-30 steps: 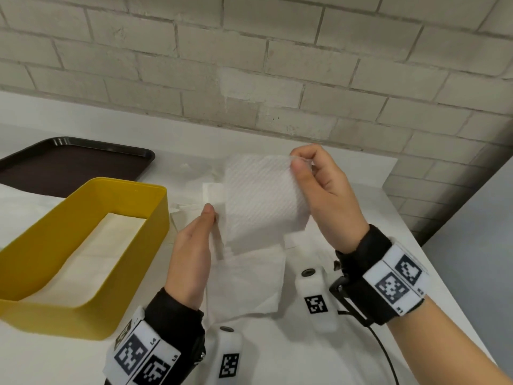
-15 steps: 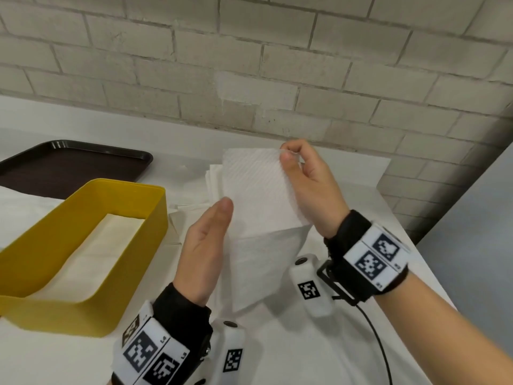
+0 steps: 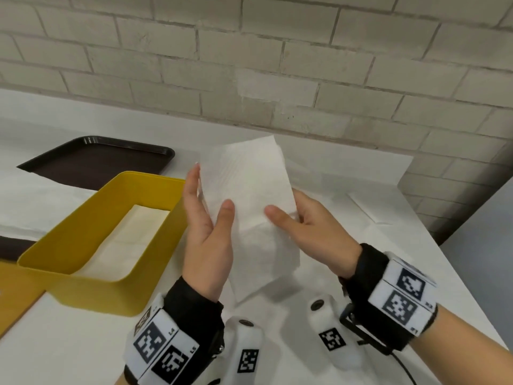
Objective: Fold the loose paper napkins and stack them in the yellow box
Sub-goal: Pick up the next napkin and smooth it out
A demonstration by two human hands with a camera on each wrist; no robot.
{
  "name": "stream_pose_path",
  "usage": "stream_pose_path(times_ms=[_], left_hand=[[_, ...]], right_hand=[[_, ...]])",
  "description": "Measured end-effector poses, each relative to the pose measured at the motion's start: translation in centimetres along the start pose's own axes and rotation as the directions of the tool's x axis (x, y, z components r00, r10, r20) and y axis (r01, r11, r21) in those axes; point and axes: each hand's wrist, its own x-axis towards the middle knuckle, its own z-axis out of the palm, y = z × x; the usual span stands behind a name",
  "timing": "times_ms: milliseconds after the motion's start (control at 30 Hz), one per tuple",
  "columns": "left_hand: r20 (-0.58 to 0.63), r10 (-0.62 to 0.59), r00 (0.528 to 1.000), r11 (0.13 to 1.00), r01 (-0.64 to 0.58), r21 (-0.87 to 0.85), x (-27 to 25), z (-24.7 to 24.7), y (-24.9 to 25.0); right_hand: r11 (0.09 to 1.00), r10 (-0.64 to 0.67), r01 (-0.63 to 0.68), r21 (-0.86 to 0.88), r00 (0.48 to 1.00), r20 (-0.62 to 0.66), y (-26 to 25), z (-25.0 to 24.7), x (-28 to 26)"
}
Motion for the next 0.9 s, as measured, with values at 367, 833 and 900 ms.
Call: stream_pose_path(times_ms=[367, 833, 900], left_hand=[[0.129, -0.155, 0.979, 0.882, 0.079, 0.464, -1.9, -5.3, -0.7], [0.055, -0.439, 0.897, 0.755, 0.335, 0.563, -4.5, -5.7, -2.6], [0.035, -0.431, 0.901, 0.763, 0.344, 0.547, -4.4, -5.5, -2.5]], right_hand=[[0.531, 0.017, 0.360, -0.767, 0.901, 0.434, -3.1, -1.5, 0.9], [0.414, 0.115, 0.420, -0.808, 0.856, 0.503, 0.5, 3.6, -1.0], [0.448, 0.082, 0.417, -0.791, 0.862, 0.501, 0.0, 3.1, -0.9]])
